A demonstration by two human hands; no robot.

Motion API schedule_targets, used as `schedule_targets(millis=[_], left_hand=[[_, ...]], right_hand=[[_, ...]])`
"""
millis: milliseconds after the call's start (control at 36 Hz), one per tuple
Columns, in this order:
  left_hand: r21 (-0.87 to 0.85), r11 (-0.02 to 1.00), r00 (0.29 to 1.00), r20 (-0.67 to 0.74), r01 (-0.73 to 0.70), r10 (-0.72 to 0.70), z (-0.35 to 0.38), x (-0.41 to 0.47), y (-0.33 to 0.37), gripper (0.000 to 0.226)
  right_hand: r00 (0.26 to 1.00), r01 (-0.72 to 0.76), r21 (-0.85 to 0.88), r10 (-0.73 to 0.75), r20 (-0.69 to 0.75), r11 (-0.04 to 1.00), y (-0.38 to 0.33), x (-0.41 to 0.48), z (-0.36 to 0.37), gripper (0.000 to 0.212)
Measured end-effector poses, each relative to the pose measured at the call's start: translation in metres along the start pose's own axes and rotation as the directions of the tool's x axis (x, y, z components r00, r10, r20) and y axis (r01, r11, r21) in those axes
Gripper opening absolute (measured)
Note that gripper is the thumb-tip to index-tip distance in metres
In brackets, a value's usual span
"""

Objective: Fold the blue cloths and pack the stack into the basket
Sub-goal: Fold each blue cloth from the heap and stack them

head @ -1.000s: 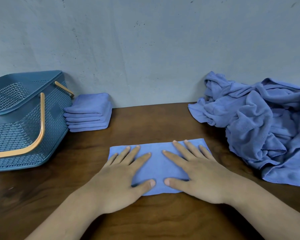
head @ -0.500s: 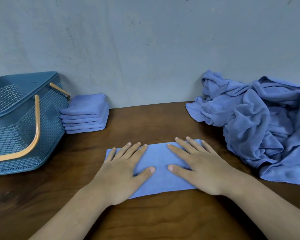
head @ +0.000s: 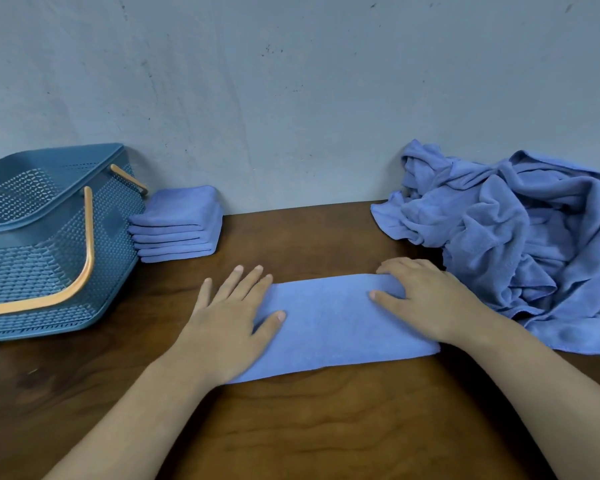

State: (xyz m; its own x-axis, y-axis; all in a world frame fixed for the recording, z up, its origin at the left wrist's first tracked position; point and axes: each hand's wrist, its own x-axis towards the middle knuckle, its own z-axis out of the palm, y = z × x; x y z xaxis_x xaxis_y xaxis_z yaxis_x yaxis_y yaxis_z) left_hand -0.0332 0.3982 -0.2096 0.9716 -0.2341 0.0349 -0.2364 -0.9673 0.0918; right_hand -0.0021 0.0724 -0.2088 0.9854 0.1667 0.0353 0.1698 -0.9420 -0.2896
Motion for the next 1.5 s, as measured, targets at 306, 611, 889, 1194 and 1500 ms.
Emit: schedule_targets(millis=[306, 611, 889, 1194, 1500], left_hand=[[-0.092, 0.932, 0.92, 0.153, -0.351, 0.362, 0.01, -0.009, 0.045, 0.058], [-0.115, 0.96, 0.953, 0.134, -0.257, 0.271, 0.012, -0.008, 0.047, 0.063], [-0.123, 0.957, 0.951, 0.134, -0.264, 0.279, 0.011, -0.01, 0.043, 0.063], [-0.16, 0.952, 0.951, 0.127, -0.26, 0.281, 0.009, -0.014, 0.058, 0.063], [-0.249, 0.952, 0.972, 0.103, -0.178, 0.209, -0.005, -0.042, -0.042, 0.064]], right_hand=[[0.986, -0.164, 0.333, 0.157, 0.05, 0.928, -0.01, 0.002, -0.012, 0.022], [0.983, -0.137, 0.713, 0.005, 0.183, 0.687, -0.008, -0.021, -0.024, 0.012], [1.0, 0.009, 0.668, -0.005, -0.007, 0.744, -0.014, -0.019, -0.007, 0.044], [0.989, -0.113, 0.593, 0.035, 0.141, 0.797, 0.018, -0.008, -0.006, 0.065], [0.993, -0.117, 0.577, 0.1, 0.061, 0.808, 0.009, -0.017, -0.014, 0.034]])
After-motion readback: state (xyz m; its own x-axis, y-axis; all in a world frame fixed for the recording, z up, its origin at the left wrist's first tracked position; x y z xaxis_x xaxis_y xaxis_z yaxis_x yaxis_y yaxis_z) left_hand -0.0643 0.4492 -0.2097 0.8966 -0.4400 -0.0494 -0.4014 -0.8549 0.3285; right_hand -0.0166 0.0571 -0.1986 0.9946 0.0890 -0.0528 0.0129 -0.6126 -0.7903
